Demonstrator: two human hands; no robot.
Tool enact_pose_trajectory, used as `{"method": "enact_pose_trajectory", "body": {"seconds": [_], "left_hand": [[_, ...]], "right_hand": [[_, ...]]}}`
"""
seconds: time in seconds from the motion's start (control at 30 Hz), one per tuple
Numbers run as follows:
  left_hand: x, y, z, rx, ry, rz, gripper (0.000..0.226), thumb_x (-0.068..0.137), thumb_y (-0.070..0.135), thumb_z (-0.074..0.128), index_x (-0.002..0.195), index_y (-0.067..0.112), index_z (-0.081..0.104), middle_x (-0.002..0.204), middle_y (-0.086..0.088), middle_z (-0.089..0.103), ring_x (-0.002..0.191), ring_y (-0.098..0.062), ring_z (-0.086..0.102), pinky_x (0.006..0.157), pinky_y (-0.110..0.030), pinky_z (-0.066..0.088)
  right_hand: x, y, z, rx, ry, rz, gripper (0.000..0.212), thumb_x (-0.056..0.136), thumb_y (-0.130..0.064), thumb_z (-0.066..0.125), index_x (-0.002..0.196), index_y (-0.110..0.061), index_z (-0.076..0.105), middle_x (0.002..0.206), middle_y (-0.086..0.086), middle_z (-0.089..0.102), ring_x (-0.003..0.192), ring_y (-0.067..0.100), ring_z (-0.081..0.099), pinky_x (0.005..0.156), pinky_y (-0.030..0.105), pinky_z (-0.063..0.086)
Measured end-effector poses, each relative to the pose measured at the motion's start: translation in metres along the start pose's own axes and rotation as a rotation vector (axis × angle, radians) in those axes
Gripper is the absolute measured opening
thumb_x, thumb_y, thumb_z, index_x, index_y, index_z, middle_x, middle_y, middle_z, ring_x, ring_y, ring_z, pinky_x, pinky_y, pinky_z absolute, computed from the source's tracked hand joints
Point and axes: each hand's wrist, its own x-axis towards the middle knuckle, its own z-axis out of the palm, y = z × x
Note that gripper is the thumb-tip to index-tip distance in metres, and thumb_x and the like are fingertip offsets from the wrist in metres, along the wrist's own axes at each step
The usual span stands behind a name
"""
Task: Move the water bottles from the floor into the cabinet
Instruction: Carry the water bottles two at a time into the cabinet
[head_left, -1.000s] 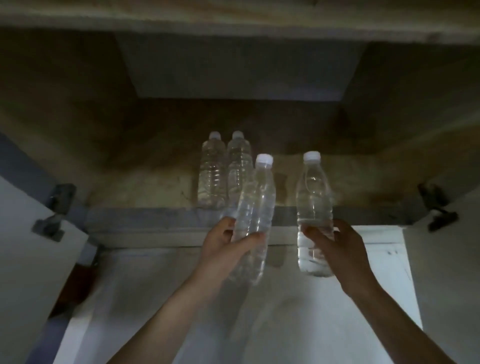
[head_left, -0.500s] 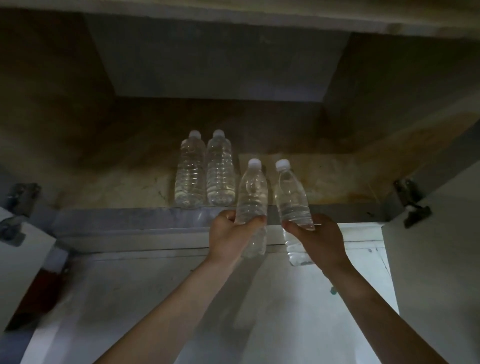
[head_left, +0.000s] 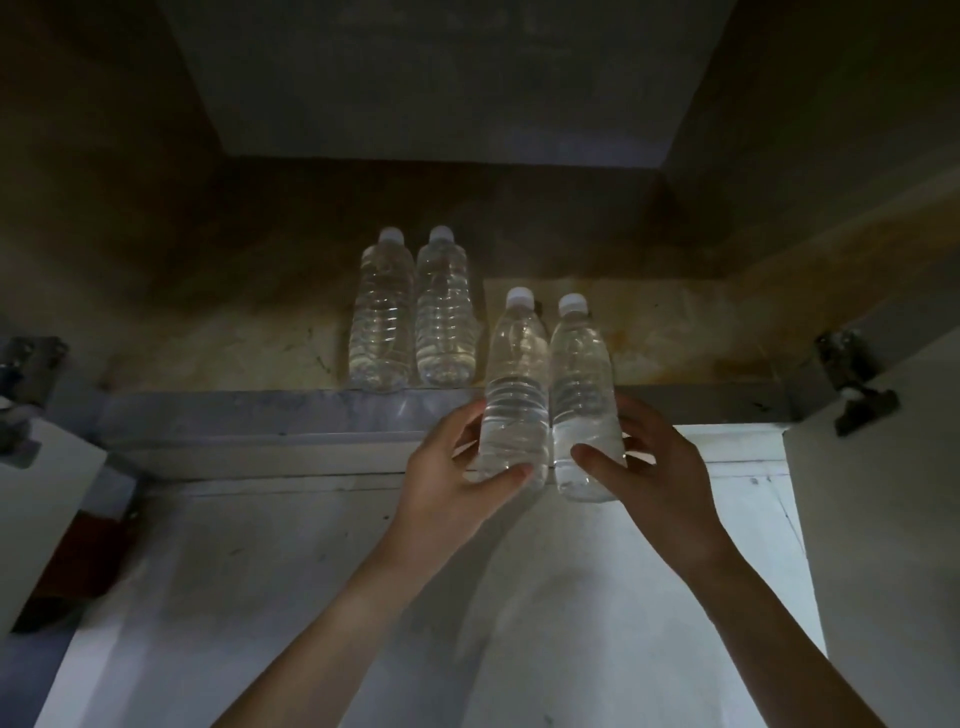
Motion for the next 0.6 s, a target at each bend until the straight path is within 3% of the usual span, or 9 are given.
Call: {"method": "enact_pose_trajectory", "body": {"seconds": [0.07,0.13,0.17,0.23,0.3,0.37,0.47,0.6], "left_hand": [[-0.006,-0.002,-0.002,0.025,0.010,0.074,0.063,0.064,0.032,0.086,0.121,0.039,0.063,0.113,0.013,0.071,0.106,-0.010,0.068,0.093,-0.029,0.053],[-0.006,0.000,-0.001,0.068,0.053,0.124,0.059,0.061,0.034,0.086,0.113,0.050,0.064,0.109,0.020,0.070,0.102,-0.009,0.070,0.091,-0.027,0.055],[-0.003,0.002,0.000,0.094,0.072,0.136,0.060,0.061,0.031,0.089,0.113,0.048,0.065,0.107,0.021,0.070,0.101,-0.008,0.070,0.090,-0.026,0.056],[0.004,0.003,-0.001,0.172,0.095,0.167,0.062,0.062,0.025,0.092,0.119,0.026,0.068,0.105,0.018,0.069,0.097,-0.003,0.069,0.090,-0.023,0.055],[0.016,0.006,-0.003,0.275,0.101,0.224,0.063,0.063,0.028,0.091,0.120,0.015,0.069,0.101,0.018,0.066,0.090,0.003,0.067,0.085,-0.012,0.052],[0.027,0.013,-0.004,0.382,0.096,0.269,0.062,0.064,0.031,0.090,0.120,0.013,0.070,0.103,0.015,0.064,0.091,0.002,0.064,0.082,-0.006,0.047],[0.044,0.021,-0.004,0.664,0.139,0.457,0.059,0.064,0.041,0.088,0.114,0.015,0.073,0.110,0.006,0.069,0.104,-0.012,0.054,0.089,-0.017,0.044],[0.063,0.027,-0.012,0.782,0.155,0.489,0.060,0.061,0.060,0.080,0.109,0.025,0.073,0.109,0.012,0.070,0.112,-0.012,0.046,0.094,-0.023,0.030]], "right_hand": [[-0.002,-0.001,0.003,-0.026,0.012,-0.036,0.055,0.074,-0.022,0.084,0.122,-0.034,0.061,0.105,-0.018,0.068,0.089,0.001,0.067,0.066,0.008,0.052],[0.001,-0.002,0.005,-0.040,0.016,-0.065,0.052,0.075,-0.021,0.084,0.122,-0.031,0.063,0.100,-0.019,0.068,0.087,-0.006,0.065,0.066,0.006,0.050],[0.005,-0.003,0.006,-0.043,0.010,-0.073,0.052,0.075,-0.021,0.083,0.123,-0.028,0.064,0.100,-0.019,0.069,0.087,-0.007,0.064,0.067,0.005,0.050],[0.011,-0.003,0.008,-0.035,-0.005,-0.088,0.055,0.075,-0.021,0.084,0.126,-0.025,0.065,0.101,-0.016,0.071,0.090,-0.001,0.066,0.070,0.008,0.052],[0.019,-0.006,0.010,-0.022,-0.017,-0.107,0.054,0.075,-0.023,0.084,0.126,-0.029,0.065,0.103,-0.015,0.073,0.092,0.001,0.066,0.072,0.008,0.052],[0.028,-0.009,0.013,-0.023,-0.039,-0.143,0.048,0.077,-0.023,0.083,0.121,-0.032,0.067,0.101,-0.016,0.073,0.090,-0.004,0.066,0.070,0.004,0.048],[0.044,-0.012,0.018,-0.022,-0.055,-0.174,0.042,0.079,-0.022,0.081,0.117,-0.032,0.067,0.102,-0.017,0.074,0.092,-0.006,0.067,0.072,0.003,0.049],[0.059,-0.010,0.021,0.023,-0.060,-0.196,0.040,0.080,-0.016,0.079,0.112,-0.039,0.067,0.101,-0.016,0.075,0.095,0.003,0.070,0.075,0.016,0.056]]}}
